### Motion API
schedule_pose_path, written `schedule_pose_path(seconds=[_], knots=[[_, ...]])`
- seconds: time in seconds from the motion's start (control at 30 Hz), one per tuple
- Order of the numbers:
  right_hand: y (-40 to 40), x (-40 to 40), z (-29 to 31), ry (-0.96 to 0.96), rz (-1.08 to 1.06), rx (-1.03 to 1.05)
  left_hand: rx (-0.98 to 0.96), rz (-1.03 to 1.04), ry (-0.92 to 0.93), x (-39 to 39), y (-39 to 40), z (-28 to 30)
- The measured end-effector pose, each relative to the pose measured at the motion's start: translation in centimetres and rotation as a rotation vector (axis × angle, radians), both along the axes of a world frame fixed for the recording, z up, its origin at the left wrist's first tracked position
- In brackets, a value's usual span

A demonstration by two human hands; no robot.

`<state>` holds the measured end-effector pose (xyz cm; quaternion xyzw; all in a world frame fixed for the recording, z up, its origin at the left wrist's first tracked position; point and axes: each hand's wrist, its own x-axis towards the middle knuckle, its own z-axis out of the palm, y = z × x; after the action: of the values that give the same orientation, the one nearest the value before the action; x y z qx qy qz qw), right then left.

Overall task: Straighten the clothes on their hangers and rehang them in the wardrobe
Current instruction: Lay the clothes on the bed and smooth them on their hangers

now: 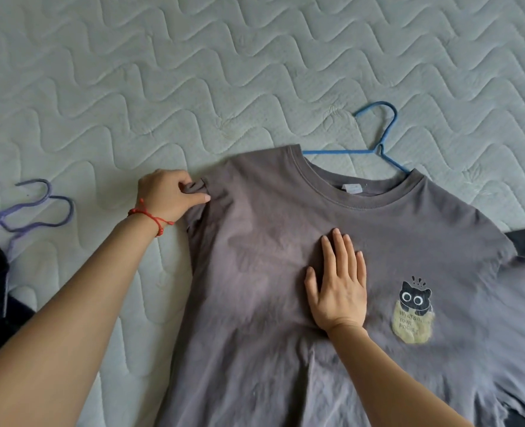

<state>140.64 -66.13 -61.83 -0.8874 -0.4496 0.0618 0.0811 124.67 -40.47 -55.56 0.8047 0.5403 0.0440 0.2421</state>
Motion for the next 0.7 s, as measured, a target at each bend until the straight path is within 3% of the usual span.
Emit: schedule_pose_path(seconds=[0.13, 0.27, 0.3, 0.43, 0.5, 0.57, 0.7], knots=[[0.0, 0.1, -0.1, -0.007, 0.0, 0.01, -0.122, 0.043, -0.362, -1.8, 0.4, 1.0], [0.0, 0.1, -0.1, -0.005, 0.004, 0.002, -0.281, -0.018, -0.454, -3.2, 0.7, 2.2], [0.0, 0.1, -0.1, -0.004, 0.005, -0.001, -0.332, -0.053, -0.392, -3.9, 1.0, 2.2], [0.0, 0.0, -0.1, 0.002, 0.004, -0.008, -0.486, -0.235, 0.161, -7.3, 1.6, 1.5], [0.0, 0.0, -0.1, 0.0, 0.005, -0.01, -0.525, -0.305, 0.182, -8.6, 1.5, 1.5], [0.0, 0.0, -0.1, -0.002, 0.003, -0.01, -0.473, -0.359, 0.099, -9.3, 1.1, 1.9], [0.0, -0.1, -0.2, -0.01, 0.006, -0.006, -0.413, -0.168, -0.286, -8.3, 1.1, 4.5]])
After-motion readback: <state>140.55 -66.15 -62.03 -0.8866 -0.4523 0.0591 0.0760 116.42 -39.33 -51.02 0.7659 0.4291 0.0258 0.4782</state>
